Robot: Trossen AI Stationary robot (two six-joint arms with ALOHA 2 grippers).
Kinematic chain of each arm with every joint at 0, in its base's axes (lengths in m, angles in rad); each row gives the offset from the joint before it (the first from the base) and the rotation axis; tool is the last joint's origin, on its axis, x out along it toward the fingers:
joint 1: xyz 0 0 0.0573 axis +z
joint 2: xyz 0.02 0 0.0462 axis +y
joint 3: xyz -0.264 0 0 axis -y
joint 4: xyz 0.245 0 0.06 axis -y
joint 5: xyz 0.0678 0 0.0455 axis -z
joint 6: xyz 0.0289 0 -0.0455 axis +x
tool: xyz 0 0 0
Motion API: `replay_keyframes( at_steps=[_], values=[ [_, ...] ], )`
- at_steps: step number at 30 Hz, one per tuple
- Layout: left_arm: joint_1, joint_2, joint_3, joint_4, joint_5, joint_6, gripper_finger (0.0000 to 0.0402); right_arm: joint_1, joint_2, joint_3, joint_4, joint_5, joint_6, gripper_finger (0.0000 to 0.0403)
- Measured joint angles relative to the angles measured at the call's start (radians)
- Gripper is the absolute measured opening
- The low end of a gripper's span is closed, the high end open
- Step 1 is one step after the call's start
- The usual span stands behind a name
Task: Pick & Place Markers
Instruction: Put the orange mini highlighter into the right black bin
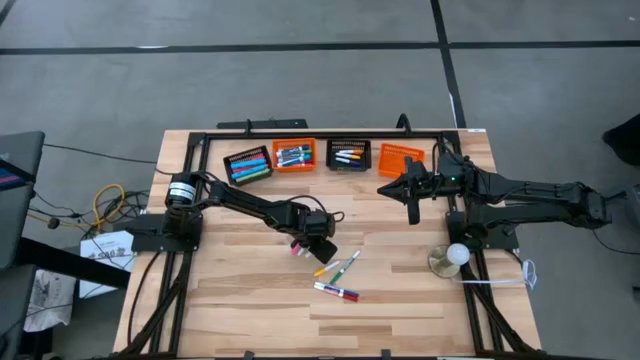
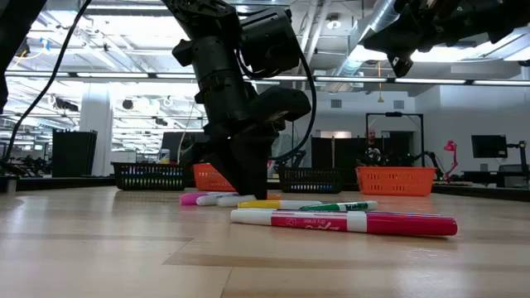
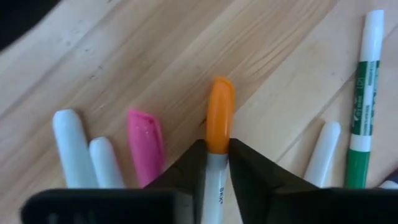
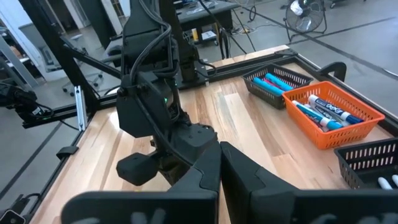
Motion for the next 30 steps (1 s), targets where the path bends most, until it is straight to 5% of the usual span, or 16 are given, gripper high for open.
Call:
replay_keyframes(
  at_steps=[12, 30],
  values=[
    [0.000, -0.001, 0.001, 0.030, 0.006, -0.004, 0.0002, 0.000, 0.000, 0.000, 0.001, 0.000, 0.000, 0.0001],
    [-0.005, -0.102, 0.001, 0.096, 0.007, 0.125, 0.0029, 0.000, 0.000, 0.000, 0.008, -0.001, 0.000, 0.0001]
  ],
)
